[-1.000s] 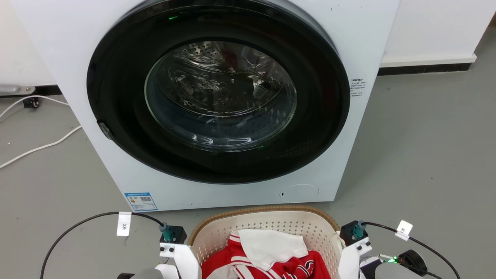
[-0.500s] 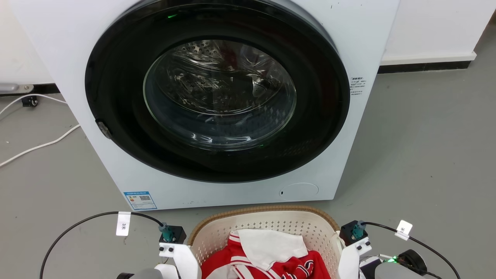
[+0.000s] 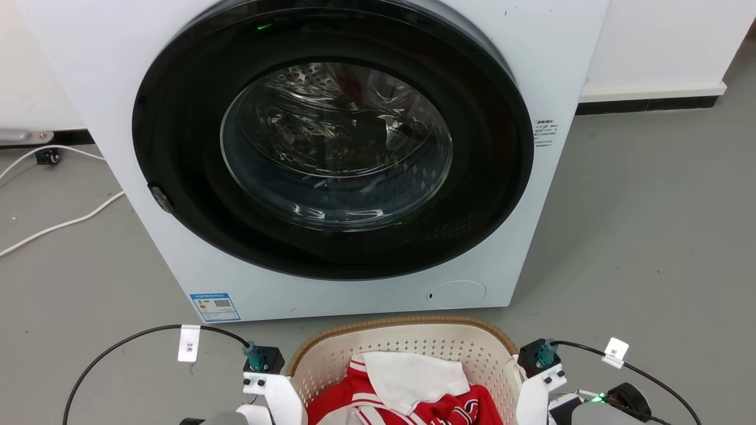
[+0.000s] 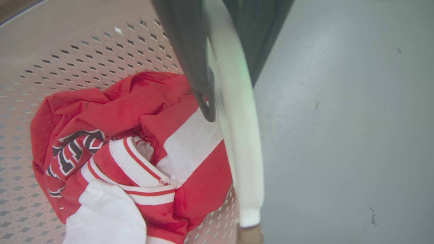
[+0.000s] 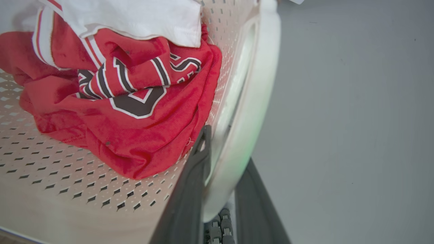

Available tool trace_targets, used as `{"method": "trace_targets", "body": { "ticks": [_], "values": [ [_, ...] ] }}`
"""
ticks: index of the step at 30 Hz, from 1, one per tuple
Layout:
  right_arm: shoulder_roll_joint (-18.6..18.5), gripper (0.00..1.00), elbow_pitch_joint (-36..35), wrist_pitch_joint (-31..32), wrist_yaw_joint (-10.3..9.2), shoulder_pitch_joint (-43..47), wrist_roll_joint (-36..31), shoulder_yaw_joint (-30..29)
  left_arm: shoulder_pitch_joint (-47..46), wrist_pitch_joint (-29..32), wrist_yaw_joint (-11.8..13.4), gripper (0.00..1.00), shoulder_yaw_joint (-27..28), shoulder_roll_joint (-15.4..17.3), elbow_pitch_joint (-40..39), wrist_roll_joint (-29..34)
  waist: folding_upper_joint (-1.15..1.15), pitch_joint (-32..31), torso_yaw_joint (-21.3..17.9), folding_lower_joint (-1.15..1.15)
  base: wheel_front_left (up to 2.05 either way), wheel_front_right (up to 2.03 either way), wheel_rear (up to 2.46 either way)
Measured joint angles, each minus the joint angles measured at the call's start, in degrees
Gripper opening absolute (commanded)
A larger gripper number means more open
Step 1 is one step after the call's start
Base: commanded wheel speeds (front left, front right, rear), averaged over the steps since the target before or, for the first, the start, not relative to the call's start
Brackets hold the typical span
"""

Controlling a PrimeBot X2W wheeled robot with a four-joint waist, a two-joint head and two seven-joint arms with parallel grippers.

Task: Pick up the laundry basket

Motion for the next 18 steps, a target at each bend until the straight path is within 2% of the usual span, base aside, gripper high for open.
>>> {"method": "trace_targets", "body": {
  "ticks": [18],
  "values": [
    [-0.1,0.00,0.3,-0.4,0.00,-0.1,3.1,3.1,0.0,-0.4,0.0,0.00,-2.3,0.2,0.1,-2.3,0.00,-0.4,0.0,0.00,0.00,0.00,0.00]
  ]
}}
